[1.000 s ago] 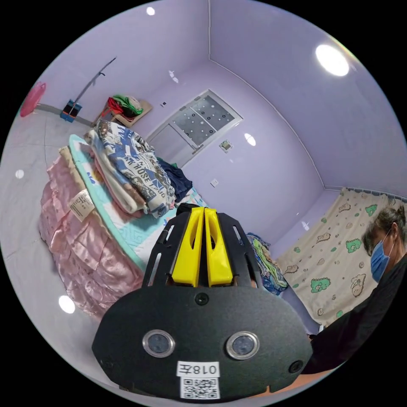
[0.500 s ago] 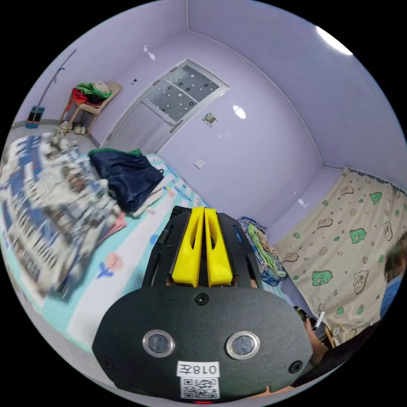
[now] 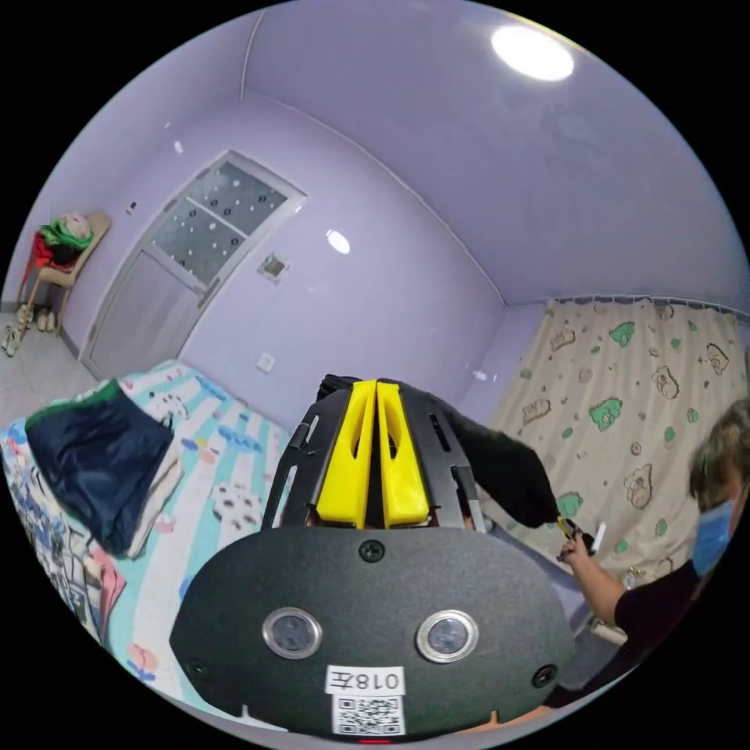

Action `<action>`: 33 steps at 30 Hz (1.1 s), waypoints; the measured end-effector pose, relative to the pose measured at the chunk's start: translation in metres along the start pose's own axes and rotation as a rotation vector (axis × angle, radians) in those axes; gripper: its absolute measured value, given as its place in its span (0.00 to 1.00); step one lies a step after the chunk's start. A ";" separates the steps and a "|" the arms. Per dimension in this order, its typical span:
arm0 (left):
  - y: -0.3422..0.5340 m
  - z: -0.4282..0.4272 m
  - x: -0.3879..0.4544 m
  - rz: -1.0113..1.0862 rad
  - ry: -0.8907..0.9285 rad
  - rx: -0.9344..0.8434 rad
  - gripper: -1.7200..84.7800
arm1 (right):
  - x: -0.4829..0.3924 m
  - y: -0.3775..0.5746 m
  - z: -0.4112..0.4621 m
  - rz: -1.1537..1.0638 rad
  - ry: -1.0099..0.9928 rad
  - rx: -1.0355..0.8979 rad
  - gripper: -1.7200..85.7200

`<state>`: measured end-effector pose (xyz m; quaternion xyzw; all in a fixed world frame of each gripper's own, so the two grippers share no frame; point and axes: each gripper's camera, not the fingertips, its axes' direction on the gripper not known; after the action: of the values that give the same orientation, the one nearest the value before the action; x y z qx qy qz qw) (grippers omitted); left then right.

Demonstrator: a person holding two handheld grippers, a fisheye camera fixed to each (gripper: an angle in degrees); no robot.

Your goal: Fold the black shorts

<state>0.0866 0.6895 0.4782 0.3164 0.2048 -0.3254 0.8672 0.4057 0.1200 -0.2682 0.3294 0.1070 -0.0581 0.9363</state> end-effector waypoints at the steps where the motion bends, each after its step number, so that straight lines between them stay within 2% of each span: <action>1: 0.015 -0.001 -0.013 -0.008 0.008 -0.041 0.01 | 0.011 0.027 -0.004 -0.005 -0.007 -0.056 0.03; 4: 0.101 -0.013 -0.086 -0.117 0.021 -0.259 0.01 | 0.039 0.104 -0.009 -0.012 -0.009 -0.275 0.03; 6: 0.165 -0.028 -0.139 -0.254 -0.067 -0.422 0.01 | 0.059 0.146 -0.013 0.053 0.025 -0.377 0.03; 8: 0.201 -0.042 -0.168 -0.358 -0.123 -0.486 0.01 | 0.074 0.178 -0.015 0.075 0.126 -0.475 0.03; 10: 0.219 -0.054 -0.183 -0.421 -0.084 -0.444 0.01 | 0.092 0.199 -0.020 0.156 0.187 -0.512 0.03; 14: 0.184 -0.052 -0.178 -0.349 -0.051 -0.354 0.01 | 0.098 0.190 -0.029 0.210 0.193 -0.454 0.03; 21: 0.114 -0.056 -0.149 -0.172 -0.080 -0.413 0.01 | 0.075 0.167 -0.035 0.087 0.099 -0.531 0.03; 29: 0.118 -0.091 -0.162 -0.401 -0.220 -0.481 0.04 | 0.078 0.195 -0.004 0.066 0.133 -0.871 0.06; 31: 0.104 -0.096 -0.152 -0.406 -0.213 -0.451 0.08 | 0.067 0.187 0.007 0.032 0.140 -0.955 0.09; 33: 0.072 -0.085 -0.122 -0.316 -0.264 -0.489 0.11 | 0.054 0.177 0.010 -0.004 0.143 -0.993 0.11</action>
<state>0.0380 0.8426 0.5159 0.0181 0.2093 -0.4353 0.8754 0.4919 0.2491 -0.1665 -0.1530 0.1861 0.0205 0.9703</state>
